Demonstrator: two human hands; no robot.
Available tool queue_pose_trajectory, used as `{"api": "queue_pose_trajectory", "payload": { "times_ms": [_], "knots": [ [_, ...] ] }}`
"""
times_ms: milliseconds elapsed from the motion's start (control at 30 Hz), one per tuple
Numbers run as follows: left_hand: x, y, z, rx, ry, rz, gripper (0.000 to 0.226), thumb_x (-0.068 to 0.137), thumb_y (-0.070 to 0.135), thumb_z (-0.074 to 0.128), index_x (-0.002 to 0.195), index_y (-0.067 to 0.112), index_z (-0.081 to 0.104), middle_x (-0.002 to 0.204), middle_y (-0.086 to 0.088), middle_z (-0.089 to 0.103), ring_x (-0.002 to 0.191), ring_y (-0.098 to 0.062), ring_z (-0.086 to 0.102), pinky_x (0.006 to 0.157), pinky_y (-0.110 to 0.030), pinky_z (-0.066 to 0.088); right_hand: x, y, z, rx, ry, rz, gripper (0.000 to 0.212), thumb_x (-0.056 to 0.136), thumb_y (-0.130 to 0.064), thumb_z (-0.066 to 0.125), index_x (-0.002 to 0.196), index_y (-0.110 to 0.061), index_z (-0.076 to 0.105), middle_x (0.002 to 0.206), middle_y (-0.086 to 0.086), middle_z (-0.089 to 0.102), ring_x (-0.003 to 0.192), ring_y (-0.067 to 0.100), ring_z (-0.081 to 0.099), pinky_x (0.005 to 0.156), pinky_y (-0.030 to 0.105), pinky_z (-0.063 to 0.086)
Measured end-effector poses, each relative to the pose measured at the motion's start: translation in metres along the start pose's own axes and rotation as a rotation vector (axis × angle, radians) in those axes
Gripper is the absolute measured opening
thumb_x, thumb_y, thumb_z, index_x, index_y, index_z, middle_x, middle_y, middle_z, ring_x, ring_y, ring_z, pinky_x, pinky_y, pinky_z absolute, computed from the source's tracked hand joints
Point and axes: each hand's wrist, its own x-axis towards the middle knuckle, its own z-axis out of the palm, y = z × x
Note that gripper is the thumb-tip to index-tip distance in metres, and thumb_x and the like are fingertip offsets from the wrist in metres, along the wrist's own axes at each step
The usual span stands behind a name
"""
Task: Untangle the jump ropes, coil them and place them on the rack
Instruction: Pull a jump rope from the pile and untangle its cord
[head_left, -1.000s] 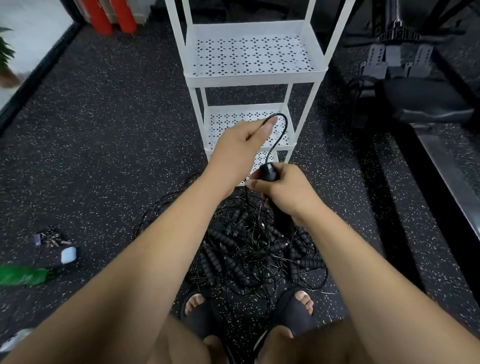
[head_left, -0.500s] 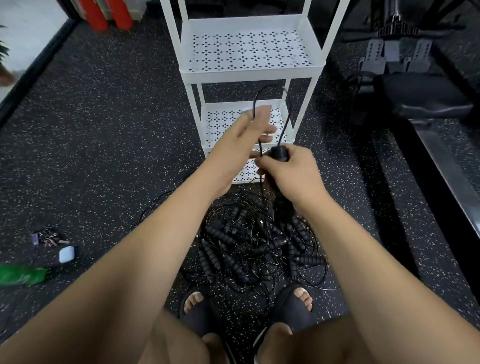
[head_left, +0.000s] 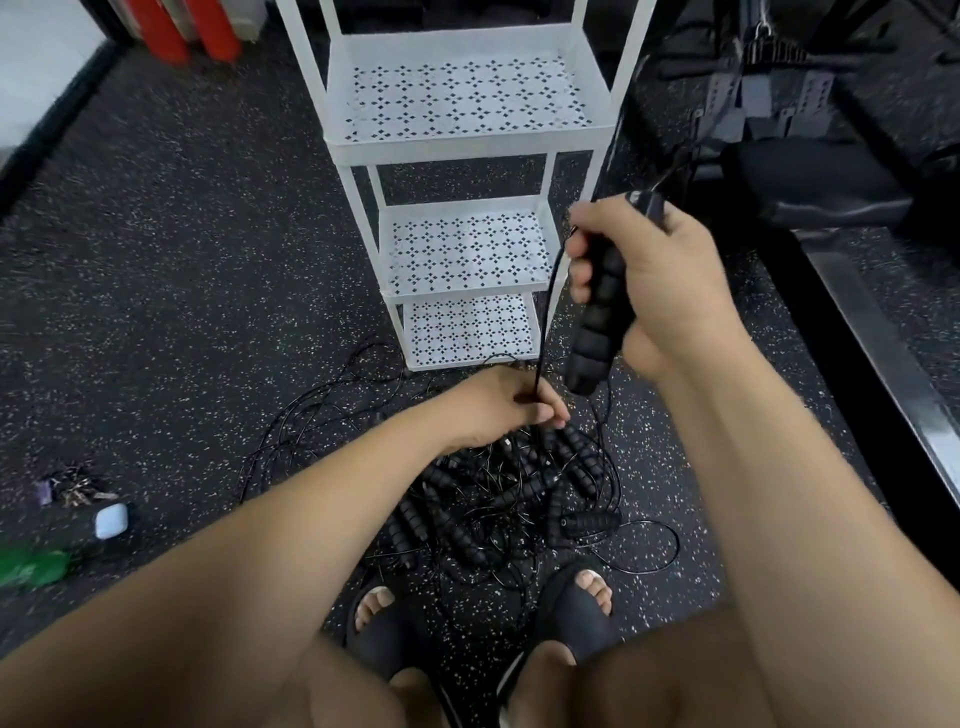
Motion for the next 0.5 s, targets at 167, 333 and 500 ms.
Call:
{"api": "queue_pose_trajectory", "payload": {
  "times_ms": [167, 333, 500],
  "knots": [
    [0.0, -0.011, -0.014, 0.115, 0.123, -0.039, 0.027, 0.1, 0.056, 0.065, 0.112, 0.037, 0.079, 0.096, 0.009, 0.082, 0.073, -0.023, 0.069, 0.075, -0.037, 0.058, 0.004, -0.001, -0.019, 0.079, 0.079, -0.006, 0.016, 0.096, -0.009, 0.075, 0.09, -0.015, 0.062, 0.076, 0.006, 0.067, 0.059, 0.016, 0.055, 0.054, 0.029, 0.045],
    [-0.008, -0.014, -0.037, 0.136, 0.198, -0.045, 0.022, 0.105, 0.052, 0.058, 0.107, 0.04, 0.077, 0.101, 0.005, 0.082, 0.079, -0.029, 0.071, 0.081, -0.05, 0.065, 0.007, 0.019, -0.028, 0.008, 0.093, 0.071, 0.012, 0.094, -0.013, 0.081, 0.1, -0.013, 0.071, 0.08, 0.006, 0.072, 0.058, 0.013, 0.056, 0.052, 0.027, 0.048],
    [-0.021, 0.006, -0.055, 0.129, 0.301, 0.005, 0.028, 0.109, 0.047, 0.053, 0.094, 0.038, 0.074, 0.087, 0.023, 0.077, 0.074, -0.032, 0.068, 0.068, -0.038, 0.057, 0.005, 0.045, -0.018, -0.151, -0.014, 0.232, 0.021, 0.091, -0.012, 0.084, 0.107, -0.006, 0.072, 0.077, 0.004, 0.073, 0.058, 0.014, 0.057, 0.052, 0.028, 0.051]
  ]
}}
